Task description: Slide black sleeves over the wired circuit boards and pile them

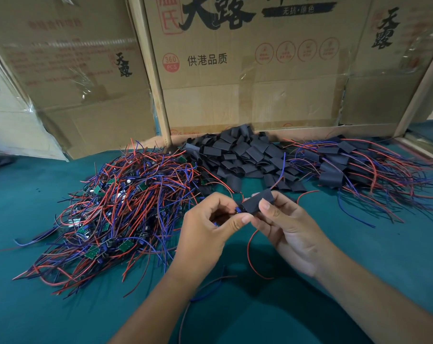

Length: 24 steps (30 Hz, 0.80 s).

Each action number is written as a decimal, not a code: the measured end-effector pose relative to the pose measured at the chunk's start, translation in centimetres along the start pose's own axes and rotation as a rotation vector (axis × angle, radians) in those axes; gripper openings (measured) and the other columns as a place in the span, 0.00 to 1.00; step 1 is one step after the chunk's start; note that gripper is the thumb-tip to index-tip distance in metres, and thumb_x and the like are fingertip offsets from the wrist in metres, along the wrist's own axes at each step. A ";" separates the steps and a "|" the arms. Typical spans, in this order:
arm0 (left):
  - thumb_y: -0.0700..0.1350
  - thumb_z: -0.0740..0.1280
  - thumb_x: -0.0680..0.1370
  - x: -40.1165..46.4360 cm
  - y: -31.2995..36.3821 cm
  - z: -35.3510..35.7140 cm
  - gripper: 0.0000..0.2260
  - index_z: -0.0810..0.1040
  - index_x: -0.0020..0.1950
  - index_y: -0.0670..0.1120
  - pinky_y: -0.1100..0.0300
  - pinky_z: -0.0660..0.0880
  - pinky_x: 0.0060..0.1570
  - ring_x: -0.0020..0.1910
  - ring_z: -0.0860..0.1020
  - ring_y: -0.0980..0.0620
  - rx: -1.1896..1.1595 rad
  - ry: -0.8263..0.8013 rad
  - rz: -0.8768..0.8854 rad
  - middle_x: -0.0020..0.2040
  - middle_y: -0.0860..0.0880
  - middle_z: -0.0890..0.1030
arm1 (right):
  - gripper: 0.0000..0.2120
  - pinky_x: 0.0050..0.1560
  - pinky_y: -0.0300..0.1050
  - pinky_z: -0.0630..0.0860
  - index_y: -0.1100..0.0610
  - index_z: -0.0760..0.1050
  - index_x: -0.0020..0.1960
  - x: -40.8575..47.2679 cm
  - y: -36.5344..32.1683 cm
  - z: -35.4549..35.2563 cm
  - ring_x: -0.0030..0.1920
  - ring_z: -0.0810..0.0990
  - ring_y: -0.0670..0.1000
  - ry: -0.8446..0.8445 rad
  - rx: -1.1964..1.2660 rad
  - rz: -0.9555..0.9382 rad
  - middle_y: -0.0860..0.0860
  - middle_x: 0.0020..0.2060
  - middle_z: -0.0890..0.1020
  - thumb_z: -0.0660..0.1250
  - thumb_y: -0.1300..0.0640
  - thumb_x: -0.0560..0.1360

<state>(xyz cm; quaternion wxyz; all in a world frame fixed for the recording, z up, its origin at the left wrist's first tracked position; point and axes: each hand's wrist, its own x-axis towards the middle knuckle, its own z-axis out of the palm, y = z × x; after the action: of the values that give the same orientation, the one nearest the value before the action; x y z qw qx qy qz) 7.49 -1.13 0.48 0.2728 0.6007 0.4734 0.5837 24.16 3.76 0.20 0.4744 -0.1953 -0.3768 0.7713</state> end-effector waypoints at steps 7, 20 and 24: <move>0.41 0.74 0.76 0.2 0.0 -1.1 0.04 0.83 0.48 0.49 0.66 0.75 0.47 0.44 0.81 0.58 -0.052 -0.180 -0.055 0.44 0.52 0.85 | 0.14 0.44 0.38 0.81 0.63 0.78 0.51 0.2 -0.4 -0.1 0.47 0.85 0.50 0.039 -0.009 -0.013 0.57 0.49 0.84 0.74 0.62 0.67; 0.39 0.75 0.71 0.5 0.2 -0.6 0.09 0.77 0.44 0.42 0.63 0.76 0.37 0.32 0.77 0.53 -0.203 -0.081 -0.106 0.36 0.52 0.81 | 0.14 0.49 0.40 0.80 0.61 0.79 0.54 0.0 -0.7 0.3 0.52 0.84 0.51 -0.074 -0.036 0.020 0.60 0.57 0.81 0.71 0.65 0.68; 0.38 0.75 0.71 0.5 0.1 -0.7 0.09 0.76 0.46 0.42 0.66 0.75 0.35 0.35 0.77 0.58 -0.223 -0.094 -0.111 0.37 0.55 0.80 | 0.12 0.51 0.41 0.80 0.58 0.83 0.52 -0.2 -0.6 0.4 0.52 0.83 0.52 -0.109 -0.062 0.015 0.60 0.54 0.82 0.68 0.67 0.71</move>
<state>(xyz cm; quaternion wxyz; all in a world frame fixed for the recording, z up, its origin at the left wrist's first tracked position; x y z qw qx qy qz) 6.80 -0.86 0.91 0.3916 0.5663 0.4246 0.5879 24.33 3.56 0.93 0.4411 -0.1706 -0.4244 0.7722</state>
